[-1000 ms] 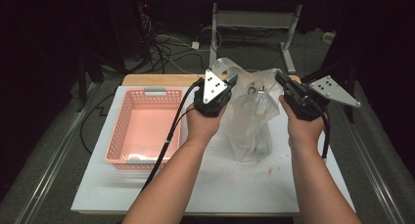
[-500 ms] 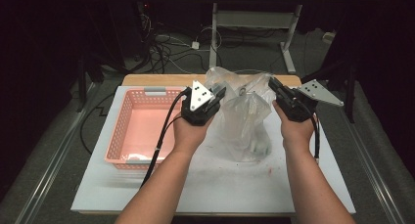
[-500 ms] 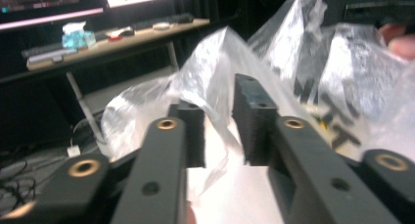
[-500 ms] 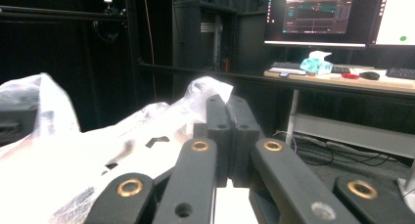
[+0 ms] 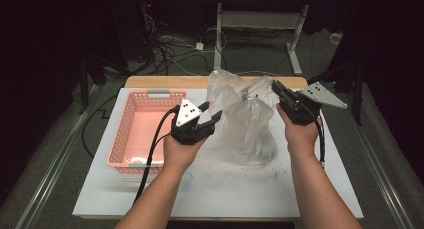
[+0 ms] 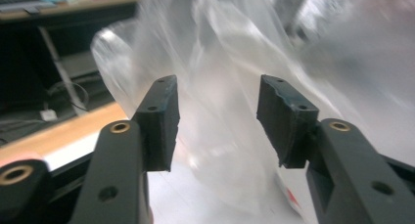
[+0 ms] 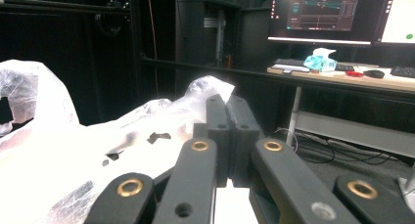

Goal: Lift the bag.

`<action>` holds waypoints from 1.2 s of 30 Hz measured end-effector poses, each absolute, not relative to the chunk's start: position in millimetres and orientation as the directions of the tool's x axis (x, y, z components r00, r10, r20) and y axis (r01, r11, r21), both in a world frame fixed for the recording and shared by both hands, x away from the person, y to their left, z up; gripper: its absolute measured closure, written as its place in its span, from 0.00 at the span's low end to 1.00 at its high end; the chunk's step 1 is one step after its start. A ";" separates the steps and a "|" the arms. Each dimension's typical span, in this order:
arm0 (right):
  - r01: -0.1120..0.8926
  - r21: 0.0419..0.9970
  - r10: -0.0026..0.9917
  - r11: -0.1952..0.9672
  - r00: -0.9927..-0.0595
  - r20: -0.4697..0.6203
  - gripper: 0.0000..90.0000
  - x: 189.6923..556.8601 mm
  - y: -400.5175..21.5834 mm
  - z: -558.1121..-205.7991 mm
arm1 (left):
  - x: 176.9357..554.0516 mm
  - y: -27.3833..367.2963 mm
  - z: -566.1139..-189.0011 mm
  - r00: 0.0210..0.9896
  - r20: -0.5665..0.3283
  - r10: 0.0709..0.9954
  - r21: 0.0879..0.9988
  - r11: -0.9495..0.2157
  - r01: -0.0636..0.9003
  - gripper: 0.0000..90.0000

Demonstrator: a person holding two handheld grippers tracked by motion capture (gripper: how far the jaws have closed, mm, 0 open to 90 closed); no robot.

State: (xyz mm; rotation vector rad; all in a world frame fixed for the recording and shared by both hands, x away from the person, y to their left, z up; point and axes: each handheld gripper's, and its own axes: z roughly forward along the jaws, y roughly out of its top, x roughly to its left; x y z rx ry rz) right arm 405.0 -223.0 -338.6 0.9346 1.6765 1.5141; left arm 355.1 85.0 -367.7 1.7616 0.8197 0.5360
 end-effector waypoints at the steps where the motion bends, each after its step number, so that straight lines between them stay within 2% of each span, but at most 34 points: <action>1: 0.068 0.996 0.860 0.063 -0.509 -0.020 1.00 404.5 -223.1 -338.4 | 352.3 85.1 -370.0 0.669 -0.033 0.743 0.940 -0.204 0.273 0.52; 8: 0.068 0.996 0.851 0.064 -0.525 -0.019 1.00 401.3 -224.3 -336.8 | 331.7 81.1 -385.9 0.680 -0.040 0.732 0.925 -0.230 0.303 0.43; 16: 0.065 0.996 0.843 0.064 -0.538 -0.019 1.00 396.4 -225.6 -336.4 | 316.4 77.0 -410.2 0.684 -0.097 0.723 0.905 -0.221 0.363 0.32; 29: 0.084 0.994 0.834 0.069 -0.552 -0.011 1.00 389.3 -230.6 -344.1 | 288.5 62.6 -448.7 0.736 -0.098 0.670 0.889 -0.274 0.367 0.15; 36: 0.079 0.994 0.832 0.079 -0.555 -0.022 1.00 384.2 -232.2 -342.6 | 288.3 58.4 -475.7 0.747 -0.107 0.657 0.864 -0.310 0.396 0.00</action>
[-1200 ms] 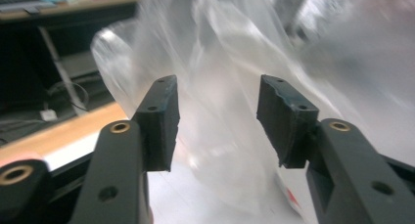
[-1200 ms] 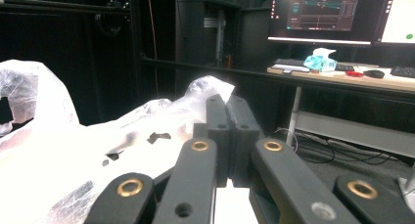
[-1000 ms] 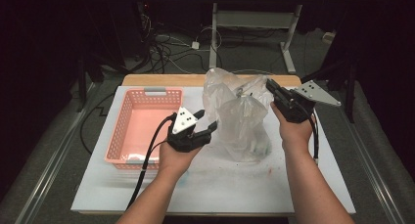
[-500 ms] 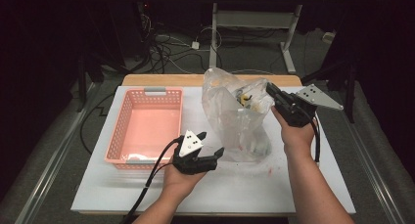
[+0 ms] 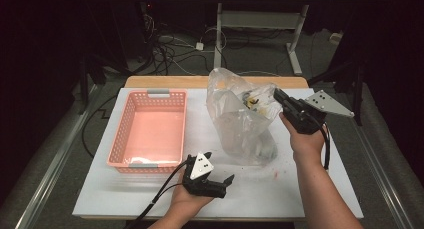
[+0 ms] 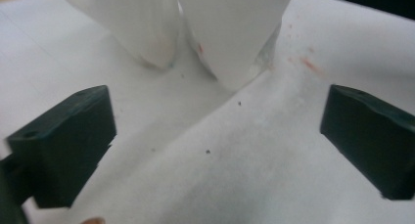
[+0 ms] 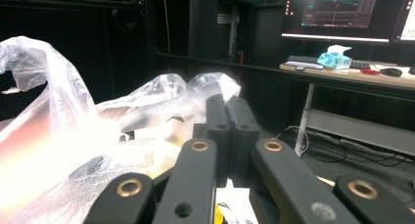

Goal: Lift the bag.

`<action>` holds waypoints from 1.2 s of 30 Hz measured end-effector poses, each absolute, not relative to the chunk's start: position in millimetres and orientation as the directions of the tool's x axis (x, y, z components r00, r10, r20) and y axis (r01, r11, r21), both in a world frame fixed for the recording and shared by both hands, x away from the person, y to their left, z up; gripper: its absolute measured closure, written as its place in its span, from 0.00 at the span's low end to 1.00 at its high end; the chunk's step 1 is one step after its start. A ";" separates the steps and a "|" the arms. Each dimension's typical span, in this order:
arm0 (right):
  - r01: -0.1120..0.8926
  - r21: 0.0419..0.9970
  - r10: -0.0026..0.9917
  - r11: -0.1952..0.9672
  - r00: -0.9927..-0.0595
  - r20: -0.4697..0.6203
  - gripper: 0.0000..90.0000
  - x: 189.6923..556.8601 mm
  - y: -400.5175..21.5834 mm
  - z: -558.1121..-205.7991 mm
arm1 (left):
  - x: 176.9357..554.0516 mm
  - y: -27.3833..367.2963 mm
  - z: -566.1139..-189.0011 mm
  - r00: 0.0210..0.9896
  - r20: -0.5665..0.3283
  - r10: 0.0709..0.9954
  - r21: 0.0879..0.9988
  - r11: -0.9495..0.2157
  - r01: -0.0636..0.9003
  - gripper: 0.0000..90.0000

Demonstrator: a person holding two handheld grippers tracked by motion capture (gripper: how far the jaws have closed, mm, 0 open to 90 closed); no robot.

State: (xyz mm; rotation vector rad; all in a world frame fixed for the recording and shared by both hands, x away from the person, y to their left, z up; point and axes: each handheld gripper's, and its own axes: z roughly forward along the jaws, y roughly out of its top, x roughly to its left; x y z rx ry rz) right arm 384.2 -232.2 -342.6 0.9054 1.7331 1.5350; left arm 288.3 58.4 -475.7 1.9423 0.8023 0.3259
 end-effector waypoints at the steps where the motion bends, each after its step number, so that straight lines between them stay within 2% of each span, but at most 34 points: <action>1: 0.074 0.994 0.831 0.082 -0.556 -0.027 1.00 383.8 -232.4 -342.3 | 289.3 58.0 -478.9 0.748 -0.109 0.655 0.860 -0.315 0.401 0.00; 8: 0.059 0.994 0.824 0.088 -0.565 -0.040 1.00 380.1 -234.3 -340.1 | 289.1 58.1 -486.4 0.754 -0.108 0.648 0.869 -0.307 0.388 0.00; 23: 0.041 0.997 0.813 0.068 -0.582 -0.031 0.80 358.8 -251.4 -333.9 | 289.9 57.8 -487.6 0.754 -0.112 0.647 0.865 -0.310 0.395 0.00; 27: 0.070 0.994 0.809 0.079 -0.588 -0.023 0.74 354.3 -256.0 -338.2 | 289.5 57.6 -487.5 0.754 -0.110 0.647 0.866 -0.310 0.392 0.00; 36: 0.147 0.983 0.797 0.108 -0.604 0.003 0.63 347.3 -260.4 -371.2 | 289.9 57.7 -487.8 0.758 -0.113 0.643 0.866 -0.310 0.393 0.00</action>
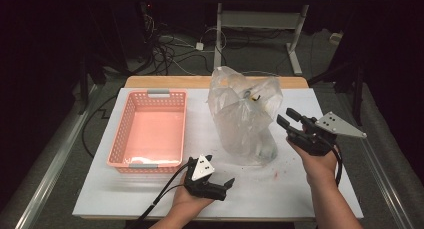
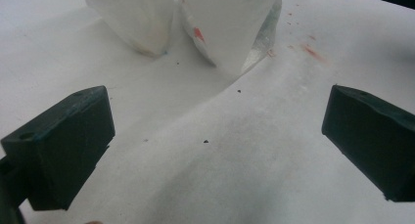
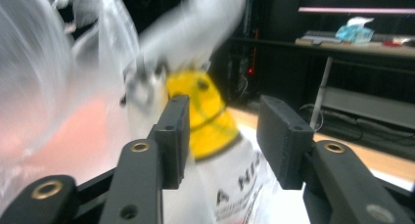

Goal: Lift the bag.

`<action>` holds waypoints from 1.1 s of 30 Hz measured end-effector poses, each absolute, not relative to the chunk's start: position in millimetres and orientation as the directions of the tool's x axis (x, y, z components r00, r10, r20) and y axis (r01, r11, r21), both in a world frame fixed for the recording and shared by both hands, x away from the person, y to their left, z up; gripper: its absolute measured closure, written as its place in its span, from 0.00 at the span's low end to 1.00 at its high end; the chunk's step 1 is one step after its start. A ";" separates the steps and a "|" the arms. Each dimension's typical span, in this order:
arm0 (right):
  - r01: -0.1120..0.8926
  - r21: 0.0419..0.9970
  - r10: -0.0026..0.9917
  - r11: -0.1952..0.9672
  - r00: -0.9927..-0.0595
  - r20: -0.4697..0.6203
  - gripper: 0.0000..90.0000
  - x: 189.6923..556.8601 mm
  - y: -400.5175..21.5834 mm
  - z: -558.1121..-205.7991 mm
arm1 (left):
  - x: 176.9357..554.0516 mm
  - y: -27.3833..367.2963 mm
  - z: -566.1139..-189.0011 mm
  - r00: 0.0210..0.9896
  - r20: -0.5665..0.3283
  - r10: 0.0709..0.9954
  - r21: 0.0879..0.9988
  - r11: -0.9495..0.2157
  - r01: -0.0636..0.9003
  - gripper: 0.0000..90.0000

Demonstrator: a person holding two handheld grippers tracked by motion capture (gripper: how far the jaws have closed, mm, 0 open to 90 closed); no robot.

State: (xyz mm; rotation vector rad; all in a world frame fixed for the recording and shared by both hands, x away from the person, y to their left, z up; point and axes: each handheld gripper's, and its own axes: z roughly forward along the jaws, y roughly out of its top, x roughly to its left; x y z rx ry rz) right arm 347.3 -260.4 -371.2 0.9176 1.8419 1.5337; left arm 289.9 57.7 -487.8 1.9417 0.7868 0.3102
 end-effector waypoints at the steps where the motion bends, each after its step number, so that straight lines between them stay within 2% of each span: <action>1: 0.158 0.981 0.797 0.109 -0.604 0.009 0.61 345.8 -260.4 -374.9 | 289.8 57.8 -487.7 0.757 -0.113 0.644 0.866 -0.310 0.393 0.00; 12: 0.293 0.930 0.779 0.223 -0.626 0.010 0.33 333.6 -258.4 -429.4 | 290.5 58.3 -487.7 0.758 -0.120 0.641 0.864 -0.308 0.397 0.00; 19: 0.383 0.895 0.802 0.227 -0.595 0.051 0.15 321.9 -261.7 -456.1 | 290.7 58.7 -487.7 0.760 -0.124 0.638 0.866 -0.305 0.397 0.00; 24: 0.402 0.885 0.823 0.233 -0.566 0.041 0.00 312.5 -269.5 -467.7 | 290.3 59.4 -487.7 0.762 -0.125 0.635 0.869 -0.301 0.393 0.00; 33: 0.378 0.894 0.829 0.239 -0.560 0.015 0.00 302.5 -279.1 -476.0 | 288.9 59.3 -487.7 0.764 -0.116 0.634 0.873 -0.302 0.384 0.00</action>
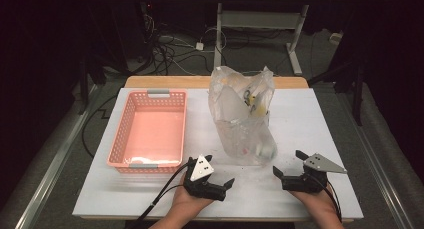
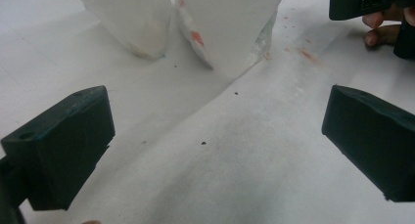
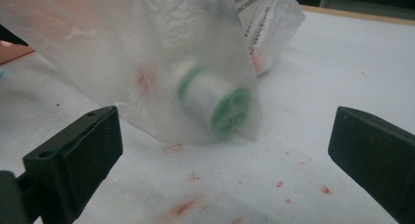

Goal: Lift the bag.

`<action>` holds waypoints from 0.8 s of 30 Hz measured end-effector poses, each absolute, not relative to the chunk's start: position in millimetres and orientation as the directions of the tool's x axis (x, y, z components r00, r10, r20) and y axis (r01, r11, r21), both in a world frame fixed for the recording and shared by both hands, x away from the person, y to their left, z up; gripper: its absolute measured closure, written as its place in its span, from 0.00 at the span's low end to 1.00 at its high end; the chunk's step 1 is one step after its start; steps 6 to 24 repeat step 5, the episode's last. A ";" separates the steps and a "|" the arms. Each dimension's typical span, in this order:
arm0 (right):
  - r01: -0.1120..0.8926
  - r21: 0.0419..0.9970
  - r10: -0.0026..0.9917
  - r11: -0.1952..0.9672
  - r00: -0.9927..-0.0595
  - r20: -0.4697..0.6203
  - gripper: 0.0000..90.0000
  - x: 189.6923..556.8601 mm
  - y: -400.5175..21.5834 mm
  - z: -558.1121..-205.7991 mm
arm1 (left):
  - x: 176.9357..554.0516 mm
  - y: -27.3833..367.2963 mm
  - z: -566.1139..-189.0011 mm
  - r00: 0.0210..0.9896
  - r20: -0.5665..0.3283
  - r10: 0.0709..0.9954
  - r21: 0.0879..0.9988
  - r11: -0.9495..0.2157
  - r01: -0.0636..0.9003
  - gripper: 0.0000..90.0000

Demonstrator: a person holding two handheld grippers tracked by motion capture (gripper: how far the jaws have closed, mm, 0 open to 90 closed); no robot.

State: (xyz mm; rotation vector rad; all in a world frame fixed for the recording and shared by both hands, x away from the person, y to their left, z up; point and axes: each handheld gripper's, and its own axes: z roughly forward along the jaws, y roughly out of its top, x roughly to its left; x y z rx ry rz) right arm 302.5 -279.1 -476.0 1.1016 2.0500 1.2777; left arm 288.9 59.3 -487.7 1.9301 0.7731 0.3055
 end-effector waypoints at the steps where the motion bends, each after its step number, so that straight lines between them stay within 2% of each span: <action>1: 0.371 0.895 0.825 0.247 -0.565 0.007 0.00 302.3 -277.7 -475.7 | 289.0 59.3 -487.7 0.764 -0.117 0.634 0.873 -0.302 0.384 0.00; 24: 0.360 0.898 0.821 0.251 -0.571 0.000 0.00 301.8 -276.5 -475.2 | 289.3 60.1 -487.9 0.760 -0.124 0.637 0.874 -0.292 0.388 0.00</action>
